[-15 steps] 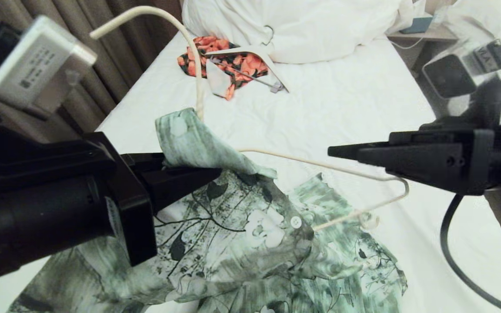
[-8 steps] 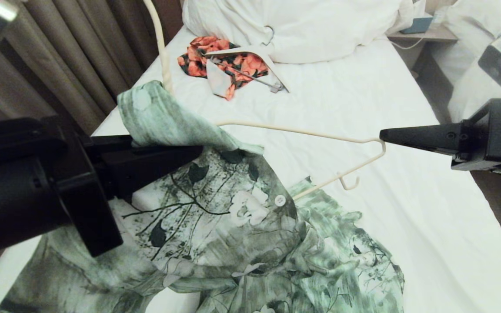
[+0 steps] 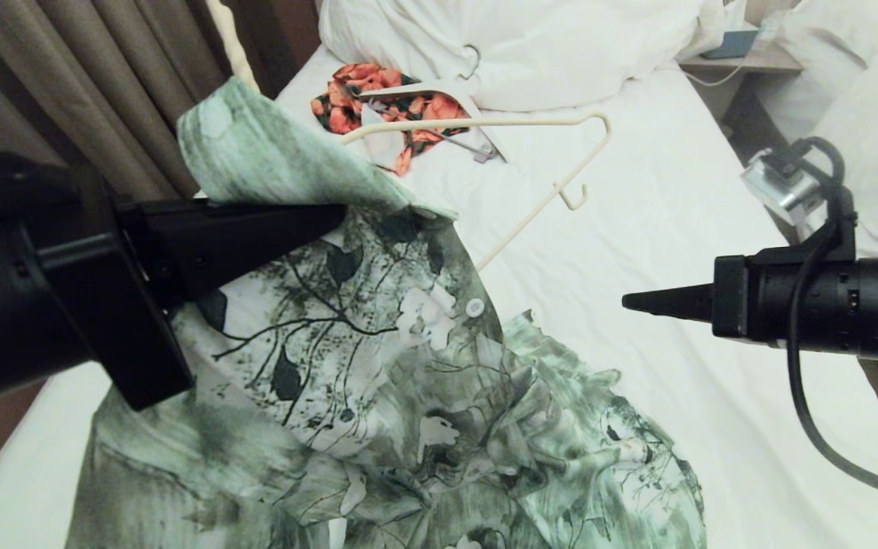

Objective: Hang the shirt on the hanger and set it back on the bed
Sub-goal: Hook the other side of the shirt onto the hanger

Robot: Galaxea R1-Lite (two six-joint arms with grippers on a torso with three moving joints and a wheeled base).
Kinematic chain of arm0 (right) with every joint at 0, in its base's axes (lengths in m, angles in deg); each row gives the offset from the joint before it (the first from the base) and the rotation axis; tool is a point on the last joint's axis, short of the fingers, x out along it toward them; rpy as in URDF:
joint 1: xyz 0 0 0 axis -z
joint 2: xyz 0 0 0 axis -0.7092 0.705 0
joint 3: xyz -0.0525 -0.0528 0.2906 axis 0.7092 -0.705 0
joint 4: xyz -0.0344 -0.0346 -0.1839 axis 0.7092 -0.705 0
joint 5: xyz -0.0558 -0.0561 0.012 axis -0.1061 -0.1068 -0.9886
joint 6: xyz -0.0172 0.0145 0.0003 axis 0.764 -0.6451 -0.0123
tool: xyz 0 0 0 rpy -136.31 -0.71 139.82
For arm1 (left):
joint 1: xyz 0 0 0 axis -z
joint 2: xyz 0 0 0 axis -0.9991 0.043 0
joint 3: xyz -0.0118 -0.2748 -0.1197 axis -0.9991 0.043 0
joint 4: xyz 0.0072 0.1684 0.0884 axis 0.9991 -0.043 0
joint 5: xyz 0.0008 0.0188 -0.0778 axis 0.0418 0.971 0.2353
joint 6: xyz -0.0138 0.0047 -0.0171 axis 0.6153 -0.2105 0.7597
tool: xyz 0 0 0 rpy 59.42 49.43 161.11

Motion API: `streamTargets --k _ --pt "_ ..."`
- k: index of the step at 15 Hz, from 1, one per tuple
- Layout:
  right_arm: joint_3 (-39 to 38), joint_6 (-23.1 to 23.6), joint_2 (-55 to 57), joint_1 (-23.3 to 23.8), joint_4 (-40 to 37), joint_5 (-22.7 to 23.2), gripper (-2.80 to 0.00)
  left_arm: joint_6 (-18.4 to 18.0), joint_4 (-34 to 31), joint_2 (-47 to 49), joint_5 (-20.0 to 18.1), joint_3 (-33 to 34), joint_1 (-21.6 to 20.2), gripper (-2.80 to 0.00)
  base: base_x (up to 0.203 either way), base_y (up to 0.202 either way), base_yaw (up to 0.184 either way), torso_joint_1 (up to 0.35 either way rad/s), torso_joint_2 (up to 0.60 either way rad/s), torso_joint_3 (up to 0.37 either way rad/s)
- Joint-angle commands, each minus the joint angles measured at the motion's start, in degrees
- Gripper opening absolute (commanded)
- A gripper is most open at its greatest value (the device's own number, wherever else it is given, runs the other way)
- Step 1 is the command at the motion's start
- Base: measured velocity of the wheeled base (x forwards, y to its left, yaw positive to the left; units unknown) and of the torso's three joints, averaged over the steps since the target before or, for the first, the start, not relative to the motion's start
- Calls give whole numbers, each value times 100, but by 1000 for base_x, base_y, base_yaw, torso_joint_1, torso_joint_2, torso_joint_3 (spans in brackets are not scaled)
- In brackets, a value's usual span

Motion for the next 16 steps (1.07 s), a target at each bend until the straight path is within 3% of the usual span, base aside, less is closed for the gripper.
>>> streamTargets --k 1,6,16 --pt "42 -49 378 -64 85 -65 -280 8 3 171 -65 -26 0 -280 0 0 0 0 0 0" --pt "346 -943 955 -597 800 -43 -280 262 109 478 -107 -82 13 -280 0 0 0 0 0 0" --pt "899 -981 1854 -1153 820 -107 -280 271 100 347 -98 -179 -23 -280 0 0 0 0 0 0"
